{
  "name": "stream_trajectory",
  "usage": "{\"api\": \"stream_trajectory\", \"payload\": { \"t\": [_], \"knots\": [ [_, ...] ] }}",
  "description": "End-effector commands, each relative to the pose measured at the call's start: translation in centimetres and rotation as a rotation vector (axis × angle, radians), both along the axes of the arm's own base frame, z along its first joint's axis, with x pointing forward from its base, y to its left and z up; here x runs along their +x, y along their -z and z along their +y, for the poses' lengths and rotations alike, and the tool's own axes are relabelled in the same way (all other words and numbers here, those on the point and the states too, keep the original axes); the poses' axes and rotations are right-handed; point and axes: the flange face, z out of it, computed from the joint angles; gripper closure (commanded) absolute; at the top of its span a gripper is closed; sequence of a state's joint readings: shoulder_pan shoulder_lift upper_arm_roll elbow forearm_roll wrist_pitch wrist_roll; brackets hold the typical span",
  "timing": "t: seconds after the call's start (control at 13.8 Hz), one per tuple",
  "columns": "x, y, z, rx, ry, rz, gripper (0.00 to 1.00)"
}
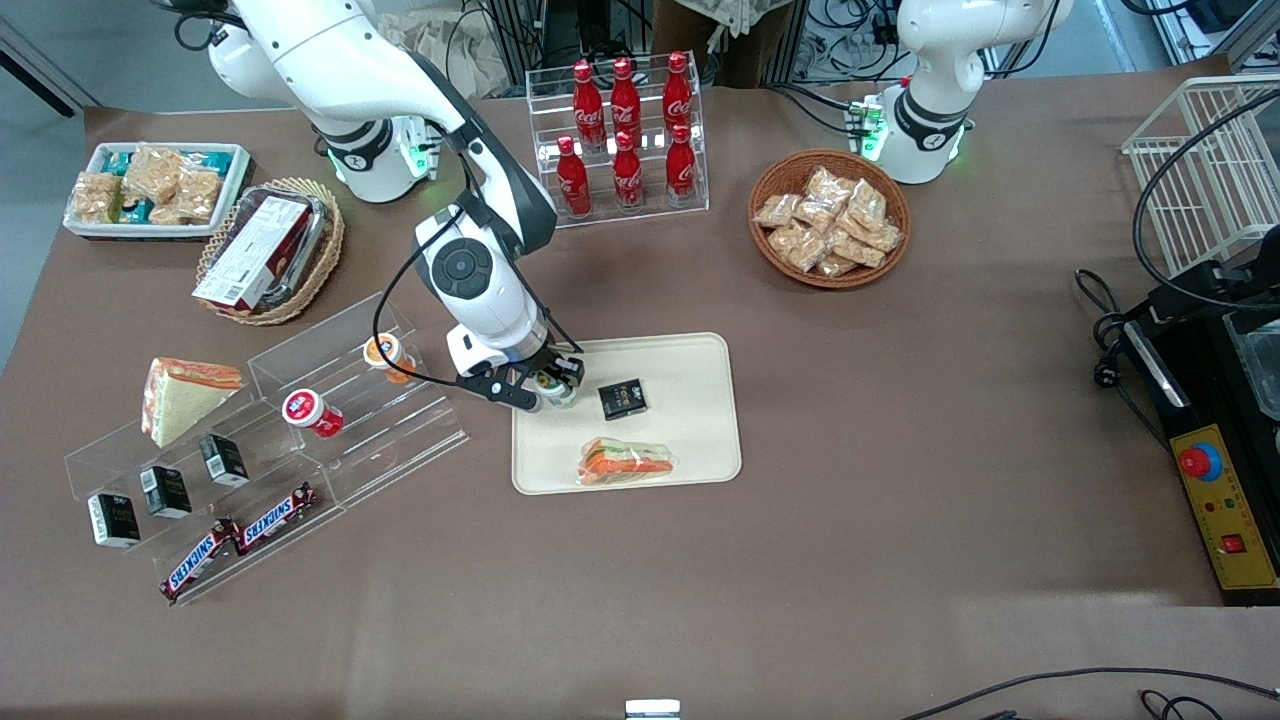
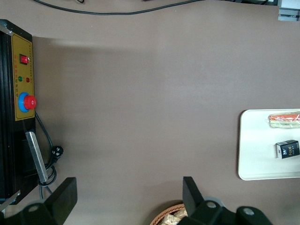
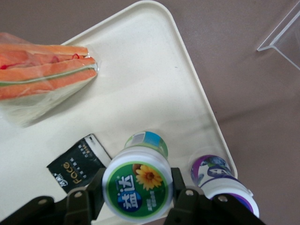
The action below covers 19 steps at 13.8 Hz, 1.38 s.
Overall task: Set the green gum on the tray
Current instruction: 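Lower the green gum bottle onto the tray beside the black packet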
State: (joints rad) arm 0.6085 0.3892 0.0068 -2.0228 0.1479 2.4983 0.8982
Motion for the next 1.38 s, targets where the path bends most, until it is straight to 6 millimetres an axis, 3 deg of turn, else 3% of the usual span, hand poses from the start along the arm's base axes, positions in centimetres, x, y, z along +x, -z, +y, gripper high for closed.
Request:
{"api": "stream_trajectory", "payload": {
  "t": [0.0,0.07,0.14,0.8,1.01,1.3],
  "knots": [
    [0.1,0.5,0.0,-0.006,0.004,-0.020,0.27],
    [-0.1,0.8,-0.1,-0.007,0.004,-0.020,0.08],
    [-0.1,0.9,-0.2,-0.004,0.005,-0.026,0.03],
    [-0.1,0.8,-0.4,-0.002,0.009,-0.031,0.03],
    [0.2,-1.7,-0.4,0.009,0.003,-0.041,0.03],
    [0.8,-7.9,0.2,0.015,-0.016,-0.024,0.03]
  ]
}}
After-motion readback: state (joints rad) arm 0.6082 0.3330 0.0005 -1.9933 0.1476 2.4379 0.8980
